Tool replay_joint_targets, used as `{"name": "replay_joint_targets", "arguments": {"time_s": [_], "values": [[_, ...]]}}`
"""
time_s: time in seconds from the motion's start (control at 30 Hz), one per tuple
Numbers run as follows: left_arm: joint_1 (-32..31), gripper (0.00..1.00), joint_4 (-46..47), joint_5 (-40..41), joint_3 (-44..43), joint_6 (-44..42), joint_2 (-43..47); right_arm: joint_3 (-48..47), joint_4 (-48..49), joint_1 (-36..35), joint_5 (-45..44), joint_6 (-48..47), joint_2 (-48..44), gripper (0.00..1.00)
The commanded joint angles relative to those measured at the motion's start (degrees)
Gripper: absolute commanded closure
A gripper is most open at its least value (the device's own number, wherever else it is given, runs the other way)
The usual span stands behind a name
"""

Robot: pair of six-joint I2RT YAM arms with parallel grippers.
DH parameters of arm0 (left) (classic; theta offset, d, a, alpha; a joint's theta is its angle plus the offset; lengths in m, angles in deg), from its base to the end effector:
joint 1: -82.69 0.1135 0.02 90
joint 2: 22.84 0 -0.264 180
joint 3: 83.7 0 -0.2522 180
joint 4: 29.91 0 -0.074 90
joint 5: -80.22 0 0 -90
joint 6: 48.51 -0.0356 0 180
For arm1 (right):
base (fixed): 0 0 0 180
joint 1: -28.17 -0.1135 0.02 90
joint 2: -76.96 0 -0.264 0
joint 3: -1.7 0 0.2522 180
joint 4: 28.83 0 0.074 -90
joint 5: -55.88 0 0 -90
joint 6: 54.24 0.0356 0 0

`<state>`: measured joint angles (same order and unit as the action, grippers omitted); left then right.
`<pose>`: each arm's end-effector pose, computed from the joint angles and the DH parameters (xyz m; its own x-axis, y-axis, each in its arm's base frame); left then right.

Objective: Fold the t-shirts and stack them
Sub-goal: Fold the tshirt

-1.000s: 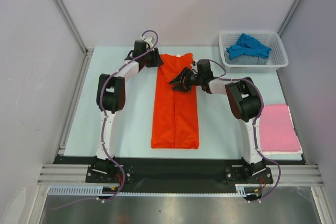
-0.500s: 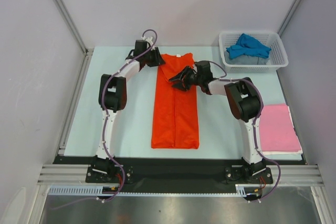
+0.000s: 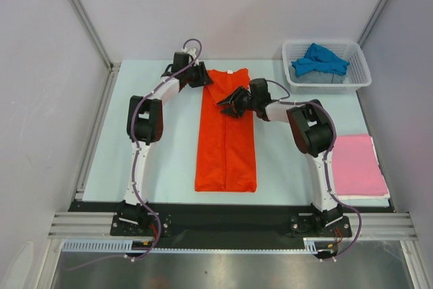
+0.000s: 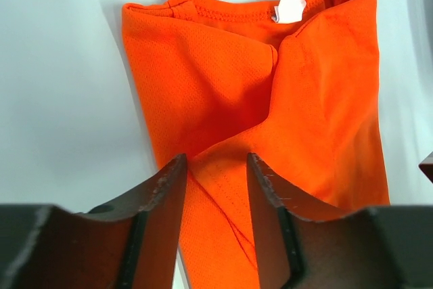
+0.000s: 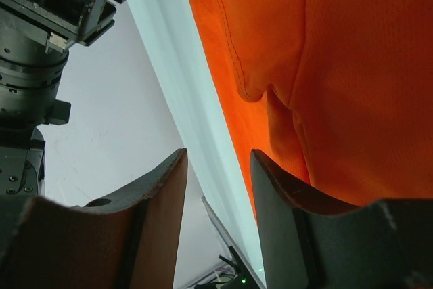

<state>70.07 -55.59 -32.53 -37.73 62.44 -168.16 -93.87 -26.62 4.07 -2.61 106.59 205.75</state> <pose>0.5530 -0.1379 0.1501 -0.7279 -0.1749 -0.6630 0.2599 0.8244 -0.5029 0.4359 0.2154 0.1273 -0.8695 0.4932 -0.0271 0.1956 0.3942 0.8980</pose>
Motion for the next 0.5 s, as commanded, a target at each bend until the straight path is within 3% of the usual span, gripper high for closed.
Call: {"name": "replay_joint_targets", "arguments": {"time_s": [0.0,0.27,0.47], "values": [[0.49,0.55,0.50,-1.08,-1.64,-0.12,0.56,-4.15,-2.08,-1.04,-3.29,-0.52,1.63,0.52],[0.67,0.64,0.76,-2.39,-1.72,0.23,0.21,-3.90,-2.25,-2.18,-8.21,3.61,2.52,0.57],[0.76,0.64,0.85,-2.48,-1.72,0.32,-0.05,-3.89,-2.96,-2.62,-12.69,4.58,2.78,0.57]]}}
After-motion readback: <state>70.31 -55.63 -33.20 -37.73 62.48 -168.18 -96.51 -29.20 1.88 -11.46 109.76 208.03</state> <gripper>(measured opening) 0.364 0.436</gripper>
